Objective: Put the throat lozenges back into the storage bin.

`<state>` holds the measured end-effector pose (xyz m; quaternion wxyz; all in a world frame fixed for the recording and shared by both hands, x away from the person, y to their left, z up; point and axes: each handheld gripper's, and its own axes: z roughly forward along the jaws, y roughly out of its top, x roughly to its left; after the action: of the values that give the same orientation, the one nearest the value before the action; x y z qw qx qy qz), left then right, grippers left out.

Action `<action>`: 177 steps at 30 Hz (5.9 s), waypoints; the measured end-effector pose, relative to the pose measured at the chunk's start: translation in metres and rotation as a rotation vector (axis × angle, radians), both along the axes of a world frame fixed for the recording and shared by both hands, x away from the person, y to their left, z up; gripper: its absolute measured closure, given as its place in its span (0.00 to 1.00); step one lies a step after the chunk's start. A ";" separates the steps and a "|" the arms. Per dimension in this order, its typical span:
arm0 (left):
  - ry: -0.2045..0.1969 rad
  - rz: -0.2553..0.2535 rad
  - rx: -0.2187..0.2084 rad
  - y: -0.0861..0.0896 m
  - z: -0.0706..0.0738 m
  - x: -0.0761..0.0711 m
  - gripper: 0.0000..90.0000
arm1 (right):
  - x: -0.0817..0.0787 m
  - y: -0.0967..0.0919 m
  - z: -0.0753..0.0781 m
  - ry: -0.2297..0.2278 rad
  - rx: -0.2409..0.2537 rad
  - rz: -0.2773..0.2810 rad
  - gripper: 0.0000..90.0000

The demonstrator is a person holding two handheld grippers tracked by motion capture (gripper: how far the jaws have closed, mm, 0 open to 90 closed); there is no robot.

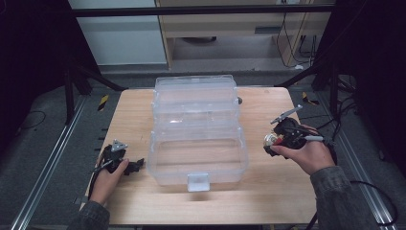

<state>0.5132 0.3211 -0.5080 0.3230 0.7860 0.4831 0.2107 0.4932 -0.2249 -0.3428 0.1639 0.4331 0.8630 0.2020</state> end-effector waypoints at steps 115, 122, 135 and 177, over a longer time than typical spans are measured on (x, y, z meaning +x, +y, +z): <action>0.001 -0.006 0.000 0.000 0.000 0.000 0.00 | 0.004 0.108 -0.031 0.125 -0.011 0.245 0.23; 0.001 -0.006 -0.001 0.000 0.000 0.000 0.00 | 0.004 0.105 -0.032 0.136 -0.005 0.235 0.23; 0.001 -0.008 0.000 0.000 0.000 0.001 0.00 | 0.006 0.105 -0.033 0.139 0.001 0.228 0.23; -0.094 -0.176 -0.031 -0.003 0.069 -0.020 0.04 | 0.016 0.079 0.018 -0.017 -0.012 0.243 0.19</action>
<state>0.4935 0.3178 -0.4388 0.3750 0.8094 0.3997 0.2108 0.5090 -0.1462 -0.3244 0.1482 0.3228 0.9088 0.2189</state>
